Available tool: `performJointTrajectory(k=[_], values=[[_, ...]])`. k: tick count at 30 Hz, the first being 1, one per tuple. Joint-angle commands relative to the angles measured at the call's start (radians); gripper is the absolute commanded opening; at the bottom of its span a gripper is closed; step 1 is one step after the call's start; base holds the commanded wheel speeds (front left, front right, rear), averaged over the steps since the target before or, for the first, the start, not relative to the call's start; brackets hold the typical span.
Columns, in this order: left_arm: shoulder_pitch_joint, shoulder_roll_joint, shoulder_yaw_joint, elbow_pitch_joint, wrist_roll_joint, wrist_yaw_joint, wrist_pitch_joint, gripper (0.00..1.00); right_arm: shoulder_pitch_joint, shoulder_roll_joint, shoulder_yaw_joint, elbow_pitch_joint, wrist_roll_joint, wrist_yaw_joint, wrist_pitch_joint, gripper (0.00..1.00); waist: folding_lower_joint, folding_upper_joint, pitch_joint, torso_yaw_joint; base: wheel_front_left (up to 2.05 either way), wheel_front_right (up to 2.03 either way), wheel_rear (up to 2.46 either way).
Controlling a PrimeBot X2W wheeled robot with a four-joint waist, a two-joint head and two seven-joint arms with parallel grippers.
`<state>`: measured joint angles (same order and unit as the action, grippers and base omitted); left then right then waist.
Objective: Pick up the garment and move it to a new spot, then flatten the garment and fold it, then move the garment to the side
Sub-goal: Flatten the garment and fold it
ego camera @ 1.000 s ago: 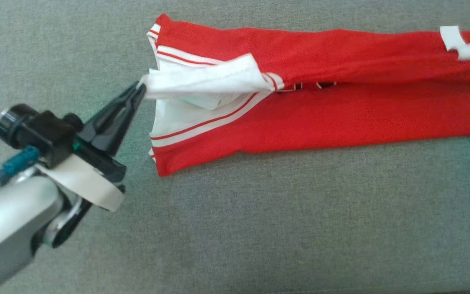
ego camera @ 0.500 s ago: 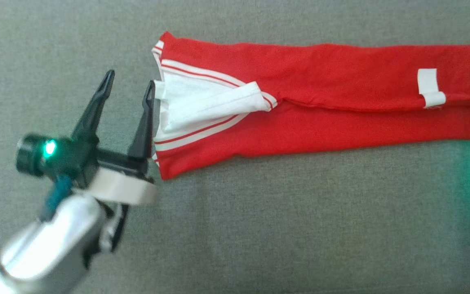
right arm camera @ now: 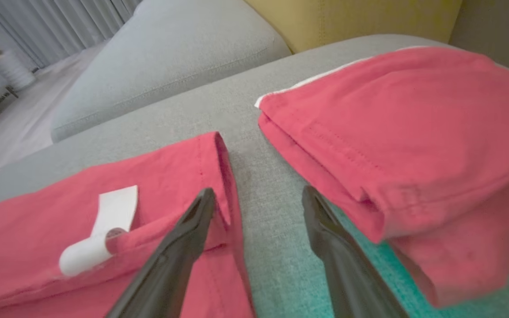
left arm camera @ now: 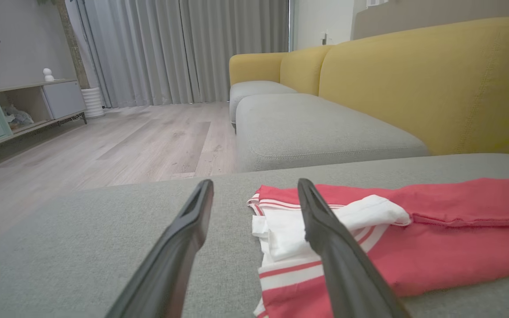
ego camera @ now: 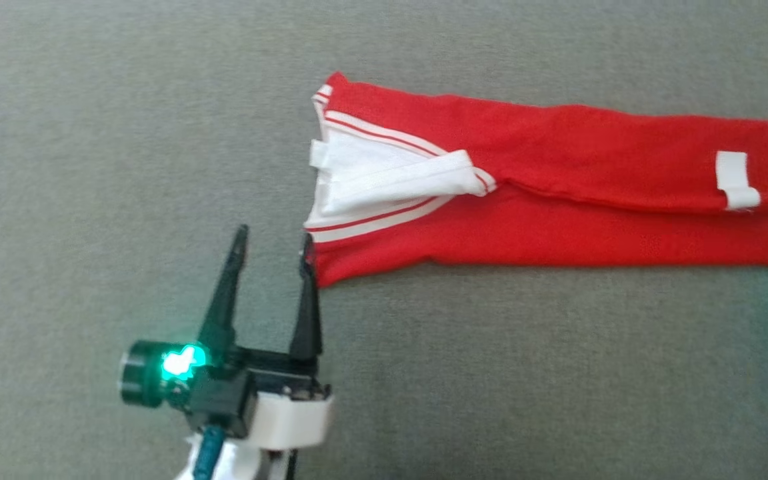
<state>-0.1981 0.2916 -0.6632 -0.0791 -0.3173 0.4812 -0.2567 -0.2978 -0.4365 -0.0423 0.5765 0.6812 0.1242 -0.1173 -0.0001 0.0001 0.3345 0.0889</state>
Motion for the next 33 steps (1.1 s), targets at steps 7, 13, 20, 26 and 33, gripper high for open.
performJointTrajectory(k=[7,13,20,26,33], values=[[0.041,-0.081,0.107,-0.023,0.105,-0.078,-0.005,1.00,0.008,0.017,0.000,0.061,-0.062,0.007,0.091,1.00,0.0001,-0.0001,-0.018,0.047,0.00,0.00,0.00],[0.077,-0.118,0.168,-0.023,0.148,-0.125,-0.005,1.00,0.060,0.022,0.026,0.005,-0.002,0.007,0.188,0.28,0.0001,-0.0001,-0.029,0.040,0.00,0.00,0.00],[0.102,-0.148,0.226,-0.029,0.188,-0.169,-0.005,1.00,0.063,-0.014,0.010,-0.049,-0.006,0.007,0.146,0.00,0.0001,-0.0001,-0.044,0.014,0.00,0.00,0.00],[0.125,-0.162,0.259,-0.027,0.206,-0.208,-0.005,1.00,0.028,-0.070,-0.047,-0.107,-0.036,0.007,0.134,0.00,0.0001,-0.0001,-0.058,-0.022,0.00,0.00,0.00],[0.137,-0.181,0.285,-0.016,0.218,-0.244,-0.005,1.00,-0.011,-0.082,-0.072,-0.287,-0.022,0.007,0.180,0.00,0.0001,-0.0001,-0.083,-0.031,0.00,0.00,0.00]])
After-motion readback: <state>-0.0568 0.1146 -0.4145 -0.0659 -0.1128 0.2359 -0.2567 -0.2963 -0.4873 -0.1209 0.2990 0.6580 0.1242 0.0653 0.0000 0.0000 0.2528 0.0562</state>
